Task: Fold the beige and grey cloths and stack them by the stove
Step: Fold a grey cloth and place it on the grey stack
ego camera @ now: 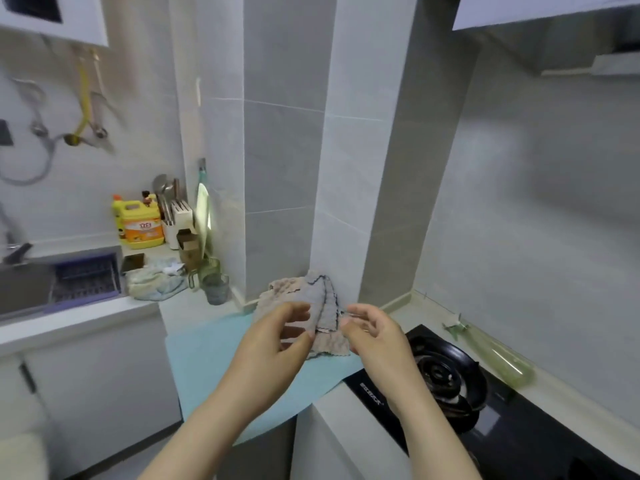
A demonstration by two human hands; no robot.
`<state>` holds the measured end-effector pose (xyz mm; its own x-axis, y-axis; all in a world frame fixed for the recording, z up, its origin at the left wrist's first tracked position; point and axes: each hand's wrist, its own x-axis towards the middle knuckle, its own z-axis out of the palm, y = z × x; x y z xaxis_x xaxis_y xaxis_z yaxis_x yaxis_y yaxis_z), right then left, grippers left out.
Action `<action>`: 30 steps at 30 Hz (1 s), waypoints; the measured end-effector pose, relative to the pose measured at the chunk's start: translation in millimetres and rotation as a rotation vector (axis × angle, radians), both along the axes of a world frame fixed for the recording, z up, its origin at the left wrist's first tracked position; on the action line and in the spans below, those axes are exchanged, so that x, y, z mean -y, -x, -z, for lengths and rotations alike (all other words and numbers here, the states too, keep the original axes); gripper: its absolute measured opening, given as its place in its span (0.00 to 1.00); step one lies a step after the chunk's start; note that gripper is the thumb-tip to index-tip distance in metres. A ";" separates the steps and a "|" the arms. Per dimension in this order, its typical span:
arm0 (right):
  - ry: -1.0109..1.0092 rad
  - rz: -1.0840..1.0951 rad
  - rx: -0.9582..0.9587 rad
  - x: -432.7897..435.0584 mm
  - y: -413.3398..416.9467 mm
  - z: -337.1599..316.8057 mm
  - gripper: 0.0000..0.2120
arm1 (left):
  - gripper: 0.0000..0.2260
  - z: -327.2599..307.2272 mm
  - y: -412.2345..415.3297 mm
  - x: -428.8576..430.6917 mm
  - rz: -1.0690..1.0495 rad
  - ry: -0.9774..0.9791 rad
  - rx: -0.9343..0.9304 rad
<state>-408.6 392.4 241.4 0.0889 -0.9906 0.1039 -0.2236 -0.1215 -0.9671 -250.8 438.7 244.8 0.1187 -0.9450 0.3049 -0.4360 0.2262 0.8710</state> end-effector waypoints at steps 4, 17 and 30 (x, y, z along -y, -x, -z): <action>-0.021 -0.045 -0.021 28.1 -46.6 7.6 0.10 | 0.13 10.5 -46.2 24.5 -0.044 -0.018 0.002; -0.083 0.137 0.026 96.7 -224.2 40.4 0.10 | 0.12 38.8 -228.6 119.4 0.094 -0.083 0.031; -0.123 0.354 0.071 199.7 -259.5 73.4 0.10 | 0.12 69.0 -272.3 251.9 0.296 -0.172 0.053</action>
